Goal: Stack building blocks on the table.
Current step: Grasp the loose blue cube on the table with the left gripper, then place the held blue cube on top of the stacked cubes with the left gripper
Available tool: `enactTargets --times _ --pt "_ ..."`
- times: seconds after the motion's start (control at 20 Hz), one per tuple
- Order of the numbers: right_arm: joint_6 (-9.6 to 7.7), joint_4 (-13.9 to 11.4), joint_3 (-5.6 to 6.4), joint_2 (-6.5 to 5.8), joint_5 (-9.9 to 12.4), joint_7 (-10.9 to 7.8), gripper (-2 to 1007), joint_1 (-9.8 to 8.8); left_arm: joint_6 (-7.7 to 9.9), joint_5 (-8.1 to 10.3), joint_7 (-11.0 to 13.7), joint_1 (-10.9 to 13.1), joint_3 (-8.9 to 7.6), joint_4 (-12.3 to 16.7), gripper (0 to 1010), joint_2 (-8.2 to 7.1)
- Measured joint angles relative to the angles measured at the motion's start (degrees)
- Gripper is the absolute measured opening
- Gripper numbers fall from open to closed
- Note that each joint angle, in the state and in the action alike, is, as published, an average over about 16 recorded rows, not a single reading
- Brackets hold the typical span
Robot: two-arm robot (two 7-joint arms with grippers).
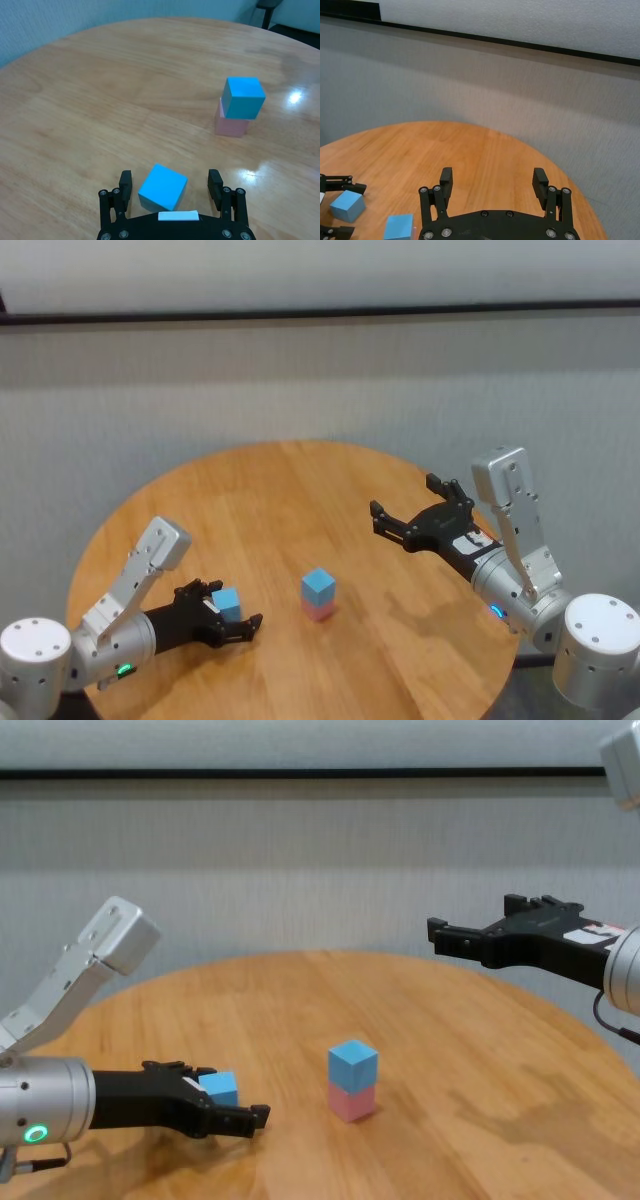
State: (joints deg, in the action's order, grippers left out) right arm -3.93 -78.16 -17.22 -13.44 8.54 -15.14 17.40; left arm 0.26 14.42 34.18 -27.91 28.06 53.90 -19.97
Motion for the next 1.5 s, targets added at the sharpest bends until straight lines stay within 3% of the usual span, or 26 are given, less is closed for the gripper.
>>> enactTargets --times 0.5,1.2,1.5 --pt "0.0 0.0 0.0 0.0 0.0 0.0 1005 0.0 0.54 -0.13 0.2 -0.7 -0.19 -1.1 945 0.58" --pt "0.0 0.0 0.0 0.0 0.0 0.0 1005 0.0 1.11 -0.15 0.1 -0.4 -0.52 -0.6 615 0.38" --pt "0.0 0.0 0.0 0.0 0.0 0.0 1005 0.0 1.78 -0.02 -0.1 0.3 -0.81 1.8 538 -0.35"
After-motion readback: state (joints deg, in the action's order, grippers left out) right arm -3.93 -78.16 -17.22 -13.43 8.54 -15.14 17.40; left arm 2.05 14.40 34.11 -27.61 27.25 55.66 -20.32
